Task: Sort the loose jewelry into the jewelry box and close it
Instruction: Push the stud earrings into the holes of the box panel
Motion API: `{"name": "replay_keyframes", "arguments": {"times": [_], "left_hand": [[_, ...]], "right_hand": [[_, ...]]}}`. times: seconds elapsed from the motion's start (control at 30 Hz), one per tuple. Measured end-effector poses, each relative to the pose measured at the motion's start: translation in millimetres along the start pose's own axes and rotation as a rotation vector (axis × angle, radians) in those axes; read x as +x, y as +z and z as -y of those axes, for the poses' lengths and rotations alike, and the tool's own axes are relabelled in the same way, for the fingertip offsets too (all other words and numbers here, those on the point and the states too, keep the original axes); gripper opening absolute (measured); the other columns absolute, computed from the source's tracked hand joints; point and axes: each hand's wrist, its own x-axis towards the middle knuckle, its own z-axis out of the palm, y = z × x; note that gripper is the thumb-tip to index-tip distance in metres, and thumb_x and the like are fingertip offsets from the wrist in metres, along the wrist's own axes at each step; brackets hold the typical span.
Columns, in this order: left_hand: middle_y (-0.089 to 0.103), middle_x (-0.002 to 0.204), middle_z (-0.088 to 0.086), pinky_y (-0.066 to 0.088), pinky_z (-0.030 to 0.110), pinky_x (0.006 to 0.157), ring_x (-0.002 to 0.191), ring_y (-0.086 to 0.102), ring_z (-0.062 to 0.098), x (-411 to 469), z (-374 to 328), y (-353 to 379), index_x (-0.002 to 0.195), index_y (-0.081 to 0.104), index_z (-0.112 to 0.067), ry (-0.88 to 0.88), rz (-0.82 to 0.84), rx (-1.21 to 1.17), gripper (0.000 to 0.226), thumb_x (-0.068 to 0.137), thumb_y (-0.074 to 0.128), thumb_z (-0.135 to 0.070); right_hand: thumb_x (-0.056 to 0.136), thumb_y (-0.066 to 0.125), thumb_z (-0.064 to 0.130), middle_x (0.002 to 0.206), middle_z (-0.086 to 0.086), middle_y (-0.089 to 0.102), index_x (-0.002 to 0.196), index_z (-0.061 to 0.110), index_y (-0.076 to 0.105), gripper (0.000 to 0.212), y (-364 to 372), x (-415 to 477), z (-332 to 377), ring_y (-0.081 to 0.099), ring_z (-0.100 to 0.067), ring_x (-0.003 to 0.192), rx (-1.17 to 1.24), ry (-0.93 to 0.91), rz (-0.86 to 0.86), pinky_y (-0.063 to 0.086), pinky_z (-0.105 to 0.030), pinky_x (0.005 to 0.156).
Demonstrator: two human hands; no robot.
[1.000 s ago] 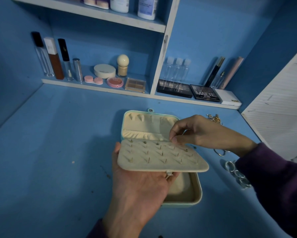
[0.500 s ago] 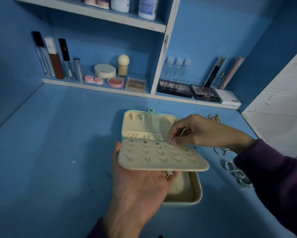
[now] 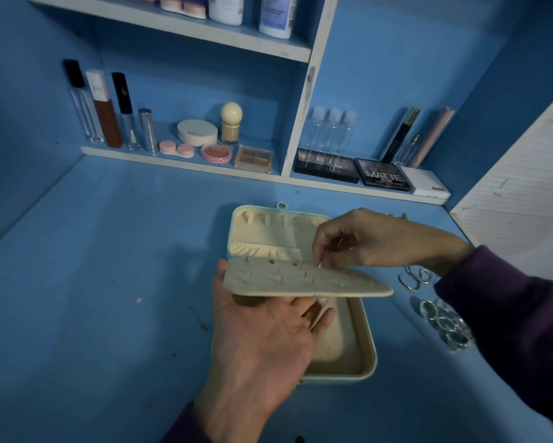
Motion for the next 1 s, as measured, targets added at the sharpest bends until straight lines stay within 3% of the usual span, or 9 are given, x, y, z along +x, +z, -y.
{"name": "replay_keyframes", "arguments": {"times": [0.1,0.27,0.4,0.53,0.63,0.8,1.0], "left_hand": [[0.066,0.120,0.015,0.027,0.048,0.109,0.123,0.052,0.032,2,1,-5,0.111,0.072,-0.014,-0.003,0.056,-0.027,0.081,0.077,0.034,-0.076],[0.067,0.117,0.015,0.031,0.047,0.107,0.120,0.053,0.032,1,0,-3,0.102,0.076,-0.016,-0.015,0.005,-0.028,0.075,0.081,0.032,-0.074],[0.066,0.120,0.014,0.030,0.048,0.107,0.122,0.053,0.031,2,0,-4,0.113,0.071,-0.019,-0.002,0.003,-0.012,0.073,0.083,0.031,-0.072],[0.066,0.121,0.013,0.029,0.047,0.109,0.126,0.051,0.031,3,1,-6,0.110,0.069,-0.021,0.010,0.021,-0.017,0.068,0.086,0.029,-0.069],[0.064,0.125,0.012,0.025,0.049,0.112,0.127,0.050,0.032,2,0,-8,0.122,0.065,-0.018,0.003,0.040,-0.011,0.073,0.085,0.029,-0.070],[0.063,0.126,0.014,0.023,0.050,0.113,0.128,0.049,0.033,3,0,-8,0.127,0.062,-0.019,0.011,0.045,-0.018,0.074,0.083,0.032,-0.071],[0.063,0.126,0.014,0.032,0.048,0.108,0.124,0.053,0.033,3,0,-5,0.128,0.061,-0.020,0.015,0.037,-0.005,0.069,0.088,0.031,-0.066]], "right_hand": [[0.084,0.064,0.002,0.073,0.011,0.068,0.083,0.016,0.070,0.015,0,2,0,0.062,-0.001,0.068,0.030,0.014,0.004,0.048,-0.016,0.068],[0.082,0.065,0.002,0.068,0.013,0.066,0.082,0.015,0.071,0.014,-1,3,3,0.060,0.001,0.065,0.013,0.031,0.020,0.045,-0.013,0.064],[0.081,0.066,0.003,0.067,0.016,0.065,0.079,0.019,0.069,0.017,0,4,4,0.058,0.004,0.064,0.014,0.033,0.044,0.043,-0.011,0.063],[0.082,0.065,0.004,0.068,0.015,0.065,0.081,0.019,0.070,0.016,0,4,4,0.058,0.003,0.064,0.016,0.039,0.052,0.043,-0.011,0.064],[0.081,0.064,0.005,0.068,0.017,0.065,0.081,0.020,0.070,0.016,0,4,4,0.057,0.004,0.064,0.017,0.045,0.063,0.043,-0.011,0.064],[0.080,0.065,0.006,0.074,0.003,0.067,0.079,0.015,0.070,0.011,0,8,5,0.058,-0.002,0.065,-0.018,0.066,0.069,0.048,-0.018,0.065],[0.081,0.065,0.010,0.074,0.004,0.065,0.077,0.017,0.069,0.010,-2,12,9,0.056,-0.003,0.066,-0.055,0.097,0.123,0.048,-0.018,0.066]]}}
